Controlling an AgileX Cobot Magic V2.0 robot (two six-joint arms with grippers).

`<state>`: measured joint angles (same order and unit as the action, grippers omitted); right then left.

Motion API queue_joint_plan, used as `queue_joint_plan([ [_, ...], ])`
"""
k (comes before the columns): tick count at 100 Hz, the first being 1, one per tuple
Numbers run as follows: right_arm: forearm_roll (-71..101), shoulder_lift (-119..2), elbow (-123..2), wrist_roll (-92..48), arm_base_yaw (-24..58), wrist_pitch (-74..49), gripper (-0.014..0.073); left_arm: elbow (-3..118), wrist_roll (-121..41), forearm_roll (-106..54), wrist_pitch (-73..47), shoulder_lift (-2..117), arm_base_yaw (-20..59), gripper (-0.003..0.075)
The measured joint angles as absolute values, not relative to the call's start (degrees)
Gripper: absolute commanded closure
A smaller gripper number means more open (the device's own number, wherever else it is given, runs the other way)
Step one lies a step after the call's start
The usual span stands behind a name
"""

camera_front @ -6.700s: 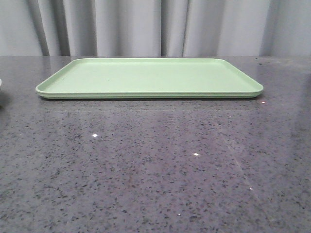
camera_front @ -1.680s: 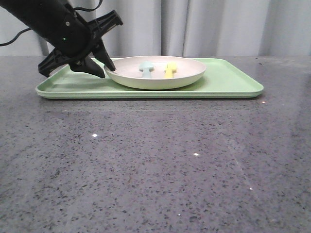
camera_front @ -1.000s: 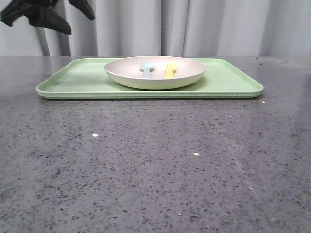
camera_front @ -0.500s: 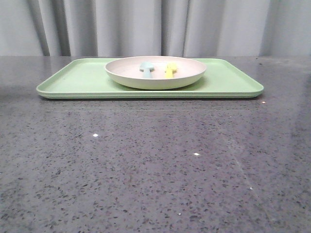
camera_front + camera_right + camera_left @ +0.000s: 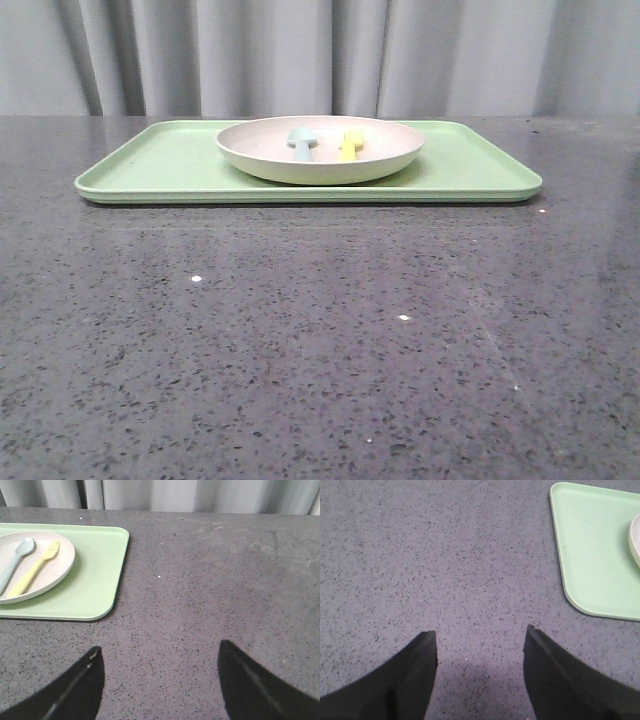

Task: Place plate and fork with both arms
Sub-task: 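Raise the left gripper away from the plate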

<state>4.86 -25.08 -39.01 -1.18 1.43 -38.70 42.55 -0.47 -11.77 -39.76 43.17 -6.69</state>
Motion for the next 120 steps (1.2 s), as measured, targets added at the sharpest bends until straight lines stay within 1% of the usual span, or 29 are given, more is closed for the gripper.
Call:
queue_joint_plan([
  [35, 4.9, -25.1, -39.0, -1.2, 1.4, -39.7, 0.0102, 35.7, -0.5, -7.0, -44.8, 29.7, -6.7, 0.0336],
  [51, 5.6, -25.4, -39.0, -1.2, 1.4, -39.9, 0.0102, 35.2, -0.5, -6.2, -46.9, 27.5, -6.7, 0.0336],
  [63, 7.3, -27.9, -41.1, -1.2, 1.4, -41.3, 0.0104, 35.2, -0.5, -6.2, -47.2, 27.3, -6.7, 0.0336],
  [88, 9.9, -42.1, -52.0, -1.8, 2.8, -42.7, 0.0104, 35.2, -0.5, -6.2, -47.2, 27.3, -6.7, 0.0336],
  [120, 11.0, -67.2, -70.7, -1.8, 14.0, -42.8, 0.0104, 35.2, -0.5, -6.1, -47.2, 27.3, -6.7, 0.0336],
])
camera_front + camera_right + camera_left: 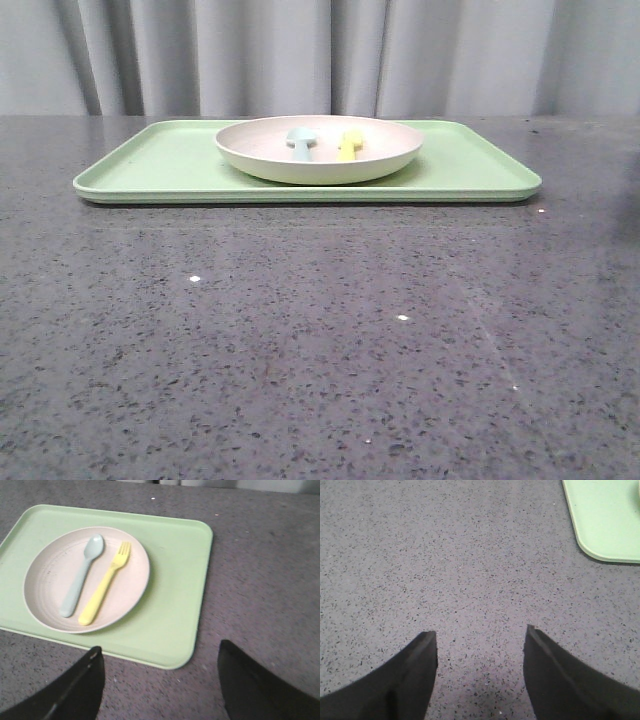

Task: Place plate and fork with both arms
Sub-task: 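Raise the left gripper away from the plate, then lower the right gripper onto the yellow fork and grasp it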

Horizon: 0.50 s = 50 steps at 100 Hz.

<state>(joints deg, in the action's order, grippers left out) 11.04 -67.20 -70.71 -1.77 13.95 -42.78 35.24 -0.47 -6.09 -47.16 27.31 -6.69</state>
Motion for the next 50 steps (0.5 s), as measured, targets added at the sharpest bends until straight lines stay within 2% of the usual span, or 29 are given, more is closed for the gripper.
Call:
queue_joint_plan([
  [20, 11.2, -82.1, -83.7, 0.0, 18.8, -45.9, 0.0104, 35.2, -0.5, -6.1, -47.2, 27.3, -6.7, 0.0336],
  [50, 1.3, -100.1, -101.7, 12.2, 24.9, -52.7, 0.0106, 35.2, -0.5, -6.1, -47.2, 27.3, -6.7, 0.0336],
])
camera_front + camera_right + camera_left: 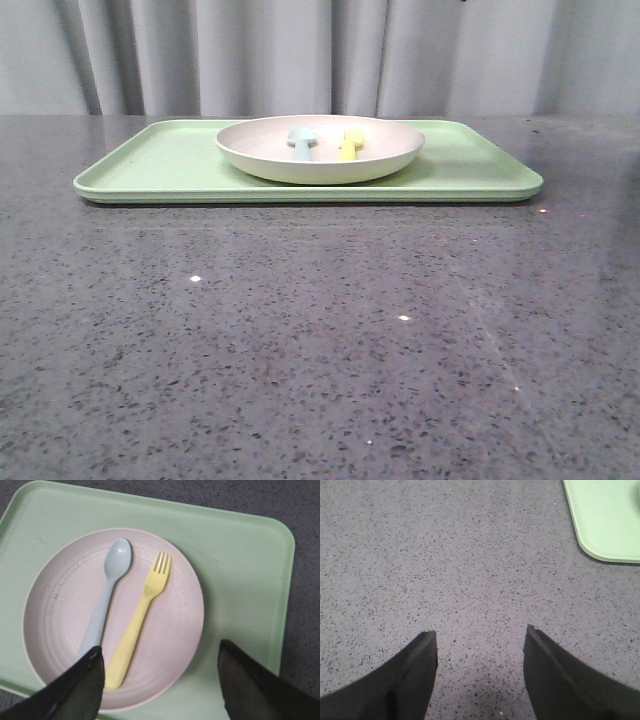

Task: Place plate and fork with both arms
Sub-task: 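Lower the right gripper onto the yellow fork and grasp it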

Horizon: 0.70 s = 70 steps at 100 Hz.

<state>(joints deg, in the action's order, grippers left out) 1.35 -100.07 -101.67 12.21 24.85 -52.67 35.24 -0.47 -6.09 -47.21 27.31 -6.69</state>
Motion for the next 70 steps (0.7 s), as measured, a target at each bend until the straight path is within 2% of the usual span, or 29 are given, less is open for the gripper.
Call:
queue_joint_plan([
  [24, -2.1, -108.9, -108.1, 17.6, 29.1, -53.4, 0.0106, 35.2, -0.5, -6.1, -47.2, 27.3, -6.7, 0.0336],
  [70, -2.9, -117.2, -108.6, 19.0, 29.2, -53.4, 0.0106, 35.2, -0.5, -6.1, -47.2, 27.3, -6.7, 0.0336],
])
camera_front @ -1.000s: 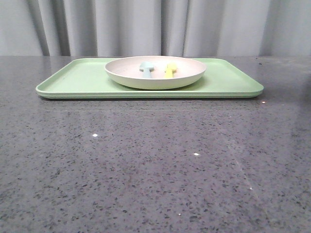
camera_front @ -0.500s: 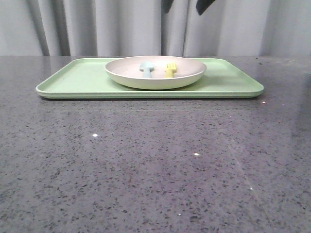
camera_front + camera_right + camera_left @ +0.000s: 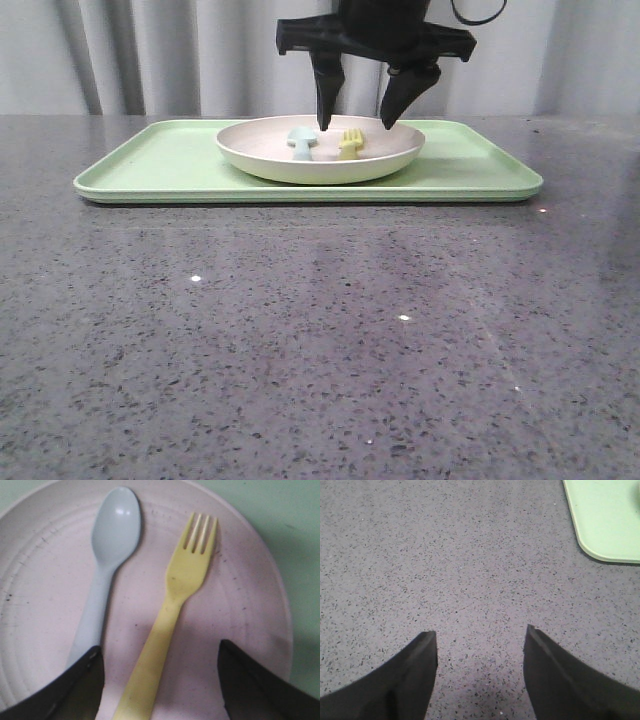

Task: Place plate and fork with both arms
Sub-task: 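Lower the right gripper onto the yellow fork and grasp it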

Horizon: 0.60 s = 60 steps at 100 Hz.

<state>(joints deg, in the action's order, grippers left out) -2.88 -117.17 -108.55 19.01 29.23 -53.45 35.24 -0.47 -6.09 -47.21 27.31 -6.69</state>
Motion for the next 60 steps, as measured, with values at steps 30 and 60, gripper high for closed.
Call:
queue_joint_plan([
  [30, -3.5, -118.0, -108.6, 19.0, 29.2, -53.3, 0.0106, 35.2, -0.5, -6.1, -47.2, 27.3, -6.7, 0.0336],
  [60, -3.6, -119.9, -108.6, 19.1, 29.2, -53.3, 0.0106, 35.2, -0.5, -6.1, -47.2, 27.3, -6.7, 0.0336],
])
